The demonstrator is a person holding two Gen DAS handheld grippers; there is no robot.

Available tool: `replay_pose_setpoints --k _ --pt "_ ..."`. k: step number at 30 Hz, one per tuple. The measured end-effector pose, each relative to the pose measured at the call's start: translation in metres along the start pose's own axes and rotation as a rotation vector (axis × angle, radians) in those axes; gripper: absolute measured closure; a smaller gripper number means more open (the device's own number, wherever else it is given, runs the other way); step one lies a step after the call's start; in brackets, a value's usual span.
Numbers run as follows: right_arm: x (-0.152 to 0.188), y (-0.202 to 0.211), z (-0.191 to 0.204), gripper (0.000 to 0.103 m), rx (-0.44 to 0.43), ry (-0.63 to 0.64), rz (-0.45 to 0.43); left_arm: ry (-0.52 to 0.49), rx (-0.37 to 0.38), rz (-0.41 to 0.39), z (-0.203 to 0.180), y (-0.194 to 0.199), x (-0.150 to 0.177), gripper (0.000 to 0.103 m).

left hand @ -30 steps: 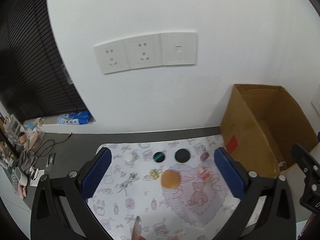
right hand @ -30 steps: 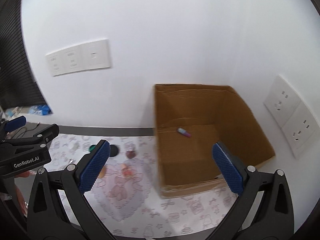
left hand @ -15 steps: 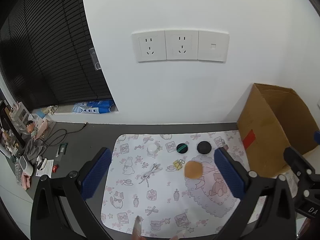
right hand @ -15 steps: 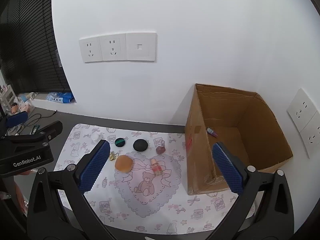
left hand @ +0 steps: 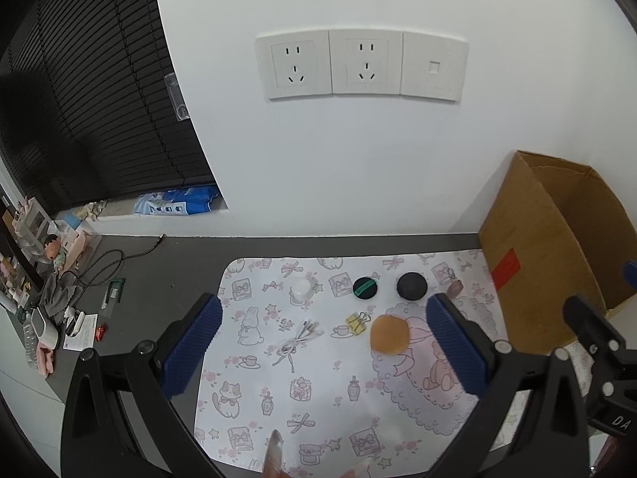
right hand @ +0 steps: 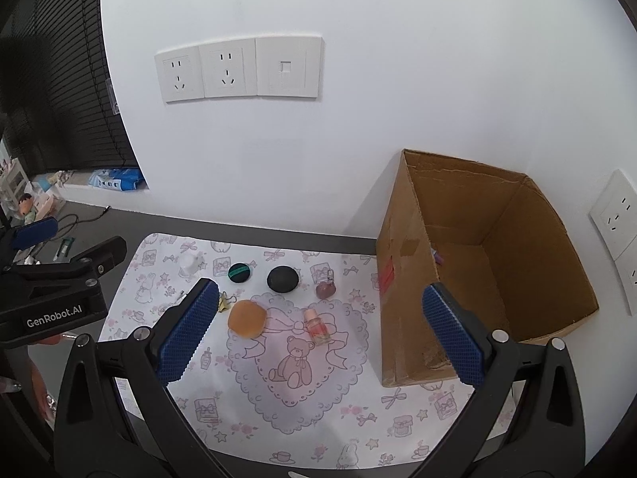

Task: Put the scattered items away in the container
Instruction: 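Move both open tools back toward the remaining items on the tablecloth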

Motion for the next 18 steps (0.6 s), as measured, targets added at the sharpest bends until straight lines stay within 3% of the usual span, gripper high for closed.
replay_pose_setpoints --k 7,18 --pt "0.021 -0.036 0.002 0.000 -0.022 0.014 0.043 -0.044 0.033 0.017 -0.011 -0.040 0.020 0.001" --pt "0.083 -0.131 0.008 0.000 -0.044 0.032 0.164 -0.086 0.082 0.136 -0.034 -0.141 0.092 0.001"
Point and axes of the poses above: each gripper's, at about its wrist camera, not at the fingertips, and y roughly against the way its jaws point, z to its left, x to its underside, the point moved 9 cm from there along -y, roughly the way its jaws point, and after that the axes turned 4 degrees about -z, right-handed, at the moved point
